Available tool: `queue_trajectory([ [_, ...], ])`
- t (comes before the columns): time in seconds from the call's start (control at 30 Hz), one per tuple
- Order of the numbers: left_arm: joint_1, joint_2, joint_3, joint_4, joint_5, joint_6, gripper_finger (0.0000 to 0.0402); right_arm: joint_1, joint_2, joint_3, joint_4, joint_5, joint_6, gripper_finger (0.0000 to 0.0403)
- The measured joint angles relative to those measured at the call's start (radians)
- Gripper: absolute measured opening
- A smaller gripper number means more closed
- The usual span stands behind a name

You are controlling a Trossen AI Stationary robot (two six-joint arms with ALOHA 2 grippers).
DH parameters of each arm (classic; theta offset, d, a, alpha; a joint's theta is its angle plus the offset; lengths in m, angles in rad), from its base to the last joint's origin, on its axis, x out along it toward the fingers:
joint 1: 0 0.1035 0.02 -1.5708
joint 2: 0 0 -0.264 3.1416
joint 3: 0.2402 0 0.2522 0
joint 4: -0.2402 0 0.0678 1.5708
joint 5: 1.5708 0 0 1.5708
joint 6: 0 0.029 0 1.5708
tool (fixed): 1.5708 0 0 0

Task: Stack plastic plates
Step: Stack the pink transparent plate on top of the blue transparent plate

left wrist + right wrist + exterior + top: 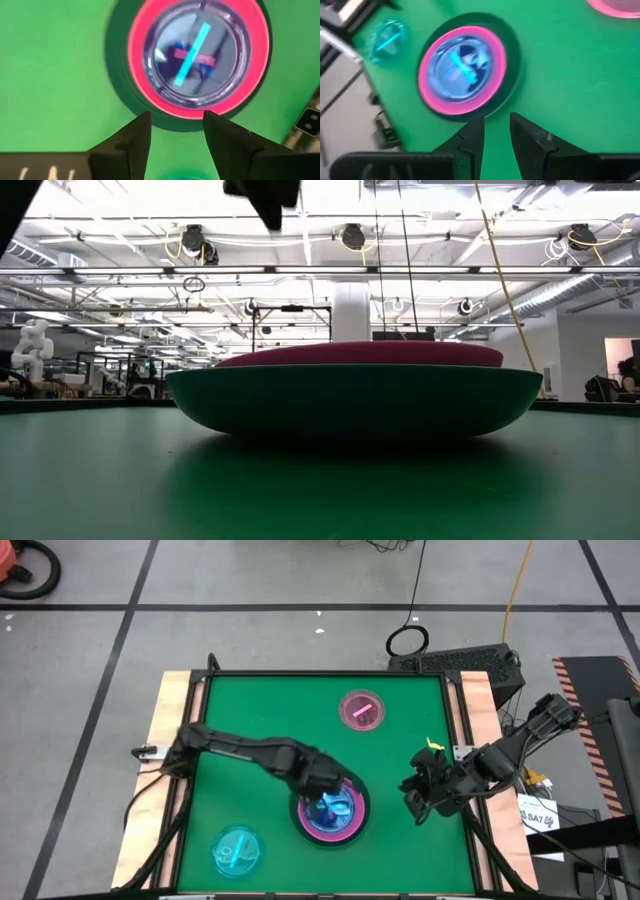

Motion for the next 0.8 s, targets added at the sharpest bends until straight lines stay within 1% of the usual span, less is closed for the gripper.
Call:
queue_trajectory([
  [0.07,-0.035,-0.028,0.000,-0.011,-0.054,-0.010,0.0186,-0.020,-0.002,0.000,-0.036,0.021,0.000,0.0089],
  [0.13,-0.059,-0.039,0.000,-0.026,-0.065,-0.025,0.0186,-0.056,-0.007,0.000,-0.073,0.024,-0.017,0.0089],
  [0.2,-0.077,-0.040,0.000,-0.046,-0.069,-0.036,0.0186,-0.105,-0.012,0.000,-0.093,0.021,-0.096,0.0089],
  [0.27,-0.084,-0.038,-0.001,-0.057,-0.070,-0.045,0.0186,-0.171,-0.016,0.000,-0.092,-0.005,-0.220,0.0089],
  [0.57,-0.095,-0.044,-0.001,-0.060,-0.043,-0.063,0.0185,-0.552,-0.018,-0.001,-0.037,-0.236,-0.864,0.0089],
  [0.67,-0.091,-0.045,-0.001,-0.061,-0.038,-0.087,0.0173,-0.683,-0.019,-0.031,0.036,-0.323,-1.032,0.0089],
  [0.8,-0.086,-0.045,-0.001,-0.062,-0.038,-0.136,0.0145,-0.842,-0.017,-0.126,0.190,-0.498,-1.189,0.0089],
])
